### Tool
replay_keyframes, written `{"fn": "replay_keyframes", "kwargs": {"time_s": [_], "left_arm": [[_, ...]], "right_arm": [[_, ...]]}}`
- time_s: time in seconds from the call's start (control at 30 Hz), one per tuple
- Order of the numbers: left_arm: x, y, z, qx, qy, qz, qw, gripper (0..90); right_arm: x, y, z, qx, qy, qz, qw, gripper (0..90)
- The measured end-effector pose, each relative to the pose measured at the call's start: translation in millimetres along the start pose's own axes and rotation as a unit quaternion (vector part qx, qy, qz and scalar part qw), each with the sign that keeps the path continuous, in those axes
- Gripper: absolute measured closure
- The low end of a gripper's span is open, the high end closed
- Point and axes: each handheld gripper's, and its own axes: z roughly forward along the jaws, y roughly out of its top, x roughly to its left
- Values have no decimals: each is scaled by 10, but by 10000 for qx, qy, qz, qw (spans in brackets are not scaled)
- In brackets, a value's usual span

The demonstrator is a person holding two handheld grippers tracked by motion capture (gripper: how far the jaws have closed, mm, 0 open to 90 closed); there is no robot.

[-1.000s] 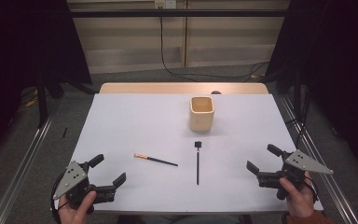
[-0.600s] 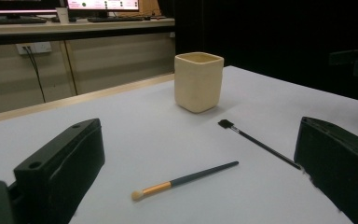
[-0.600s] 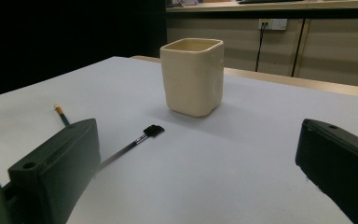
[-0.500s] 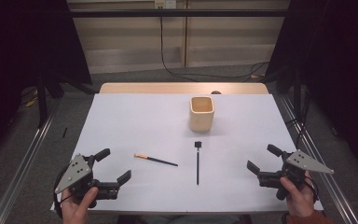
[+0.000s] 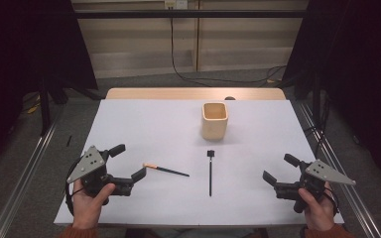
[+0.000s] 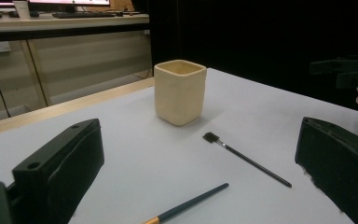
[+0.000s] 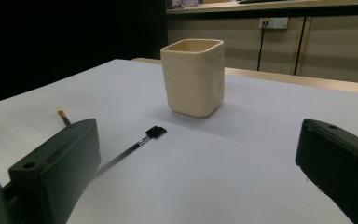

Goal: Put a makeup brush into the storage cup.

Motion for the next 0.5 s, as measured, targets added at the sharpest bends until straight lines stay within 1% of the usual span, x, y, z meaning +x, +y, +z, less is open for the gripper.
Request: {"fn": "replay_keyframes", "kwargs": {"time_s": [0.03,0.1,0.13,0.17,0.2,0.23,0.27,0.3,0.33,0.4,0.47,0.5], "left_arm": [[0,0,0,0,0,0,10000,17],[15,42,36,34,-27,-34,10000,17],[17,66,59,29,-48,12,10000,17],[35,109,115,40,-98,125,9999,18],[35,109,115,40,-98,125,9999,18],[53,123,151,35,-118,152,9998,18],[64,129,182,28,-108,138,9998,19],[75,131,219,56,-125,146,9998,19],[90,131,255,106,-114,170,9997,20],[116,124,315,117,-128,165,9997,20],[146,118,355,106,-150,139,9997,20],[163,116,369,109,-136,91,9998,20]], "right_arm": [[0,0,0,0,0,0,10000,0],[-4,-1,-2,-19,73,78,9999,0],[-2,-2,-3,-10,67,50,10000,0],[7,-3,-1,-10,20,14,10000,0],[7,-3,-1,-10,20,14,10000,0],[12,-7,10,23,30,-38,10000,0],[25,-10,22,72,60,-67,9999,0],[42,-4,36,75,118,-182,9997,0],[49,1,39,69,127,-195,9997,0],[53,3,39,53,129,-195,9997,0],[46,5,47,77,140,-148,9998,0],[46,5,47,77,140,-148,9998,0]]}}
